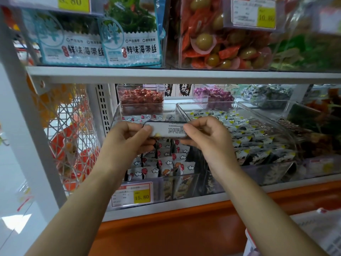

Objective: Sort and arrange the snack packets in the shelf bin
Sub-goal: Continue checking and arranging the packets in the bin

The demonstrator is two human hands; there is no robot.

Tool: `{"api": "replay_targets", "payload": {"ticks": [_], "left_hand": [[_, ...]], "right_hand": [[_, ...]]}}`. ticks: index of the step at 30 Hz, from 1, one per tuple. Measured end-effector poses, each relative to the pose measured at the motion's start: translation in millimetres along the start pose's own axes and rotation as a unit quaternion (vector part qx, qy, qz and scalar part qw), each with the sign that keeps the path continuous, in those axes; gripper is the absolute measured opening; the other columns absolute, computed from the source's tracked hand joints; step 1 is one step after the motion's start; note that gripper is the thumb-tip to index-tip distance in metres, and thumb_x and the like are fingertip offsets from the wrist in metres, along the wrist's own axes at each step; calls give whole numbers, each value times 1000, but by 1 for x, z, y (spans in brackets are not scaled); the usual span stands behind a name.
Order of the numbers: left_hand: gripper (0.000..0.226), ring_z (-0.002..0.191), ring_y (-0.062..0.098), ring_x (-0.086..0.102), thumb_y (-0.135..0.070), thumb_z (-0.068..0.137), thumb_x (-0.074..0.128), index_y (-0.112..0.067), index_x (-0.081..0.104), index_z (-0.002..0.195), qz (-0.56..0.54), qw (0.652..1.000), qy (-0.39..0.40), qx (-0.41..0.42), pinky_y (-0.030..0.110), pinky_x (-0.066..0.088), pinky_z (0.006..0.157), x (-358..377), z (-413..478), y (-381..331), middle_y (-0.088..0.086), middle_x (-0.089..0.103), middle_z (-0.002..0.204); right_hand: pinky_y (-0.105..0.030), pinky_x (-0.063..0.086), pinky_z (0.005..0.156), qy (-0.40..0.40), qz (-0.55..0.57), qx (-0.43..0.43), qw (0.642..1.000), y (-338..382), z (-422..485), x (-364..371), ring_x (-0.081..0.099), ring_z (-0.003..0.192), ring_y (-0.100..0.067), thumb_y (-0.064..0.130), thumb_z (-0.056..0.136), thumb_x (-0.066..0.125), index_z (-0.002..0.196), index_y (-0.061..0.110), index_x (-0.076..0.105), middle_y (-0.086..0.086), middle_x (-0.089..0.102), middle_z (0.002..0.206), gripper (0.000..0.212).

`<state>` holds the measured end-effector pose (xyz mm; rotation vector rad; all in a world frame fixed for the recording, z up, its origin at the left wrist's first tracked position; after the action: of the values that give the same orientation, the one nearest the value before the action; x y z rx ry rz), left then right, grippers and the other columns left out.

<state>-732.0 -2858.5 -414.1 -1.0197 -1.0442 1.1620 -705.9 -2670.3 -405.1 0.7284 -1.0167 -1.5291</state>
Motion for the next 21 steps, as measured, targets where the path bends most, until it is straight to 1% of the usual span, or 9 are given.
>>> {"api": "replay_targets", "payload": {"ticks": [2,5,7,10,12,15,17,19,21], "left_hand": [[18,80,20,71,-19,83,64,-5,59,93,13,1000,5,4,23,56,66,1,0,-1,10,70,90],[14,78,19,71,-16,84,64,-7,59,93,22,1000,13,16,22,56,63,3,-2,-4,10,70,91],[19,78,18,71,-16,83,64,-12,60,101,25,999,24,23,23,56,64,4,-3,-7,6,70,90],[28,76,14,70,-13,85,63,-22,61,111,49,997,43,38,23,57,68,7,-4,-11,-5,69,79],[32,77,14,70,-13,84,64,-24,62,114,67,995,53,42,23,57,71,8,-5,-12,-8,67,77],[33,83,14,69,-16,81,67,-26,64,112,104,991,78,40,20,56,74,10,-6,-12,-1,67,94],[27,87,17,67,-19,80,69,-30,65,104,145,985,85,40,25,57,78,12,-6,-12,6,66,100],[18,89,25,65,-24,79,69,-29,66,96,170,982,74,41,39,55,85,13,-7,-12,9,66,98],[10,88,28,64,-28,79,68,-24,66,88,177,982,57,44,44,55,82,12,-7,-13,8,67,91]], "right_hand": [[-29,59,68,-4,-4,1,1000,-1,0,-1,69,79,-21,6,84,65,82,5,56,-16,66,87,9],[-32,60,67,-7,1,11,1000,-3,2,-2,70,80,-24,6,83,66,82,3,56,-16,66,85,11],[-33,60,67,4,7,15,1000,-3,3,-2,70,81,-23,6,83,66,83,8,62,-12,68,84,5],[-41,59,71,9,-12,10,1000,-2,3,-2,69,82,-25,9,82,67,80,19,70,-4,70,80,11],[-43,59,70,-3,-24,9,1000,-2,3,-4,68,80,-28,10,81,68,72,20,70,-3,69,75,14],[-42,59,64,-33,-60,4,998,-2,5,-8,65,74,-31,11,82,67,65,10,65,-12,64,70,16],[-45,55,65,-45,-93,-7,995,-1,5,-10,63,72,-31,14,82,68,66,7,63,-16,63,70,18],[-50,54,66,-42,-112,-16,993,0,4,-9,61,73,-34,16,83,68,68,6,64,-19,63,71,18],[-53,53,67,-33,-119,-24,992,2,3,-6,61,73,-37,16,83,68,69,7,65,-20,64,72,17]]}}
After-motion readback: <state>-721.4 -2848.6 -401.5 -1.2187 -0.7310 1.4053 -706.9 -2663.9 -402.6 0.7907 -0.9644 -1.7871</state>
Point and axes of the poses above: each hand's wrist, its own z-axis towards the middle knuckle, its own x-axis out of the palm, y = z × x, the point moved 7 cm from there along z, towards the middle knuckle
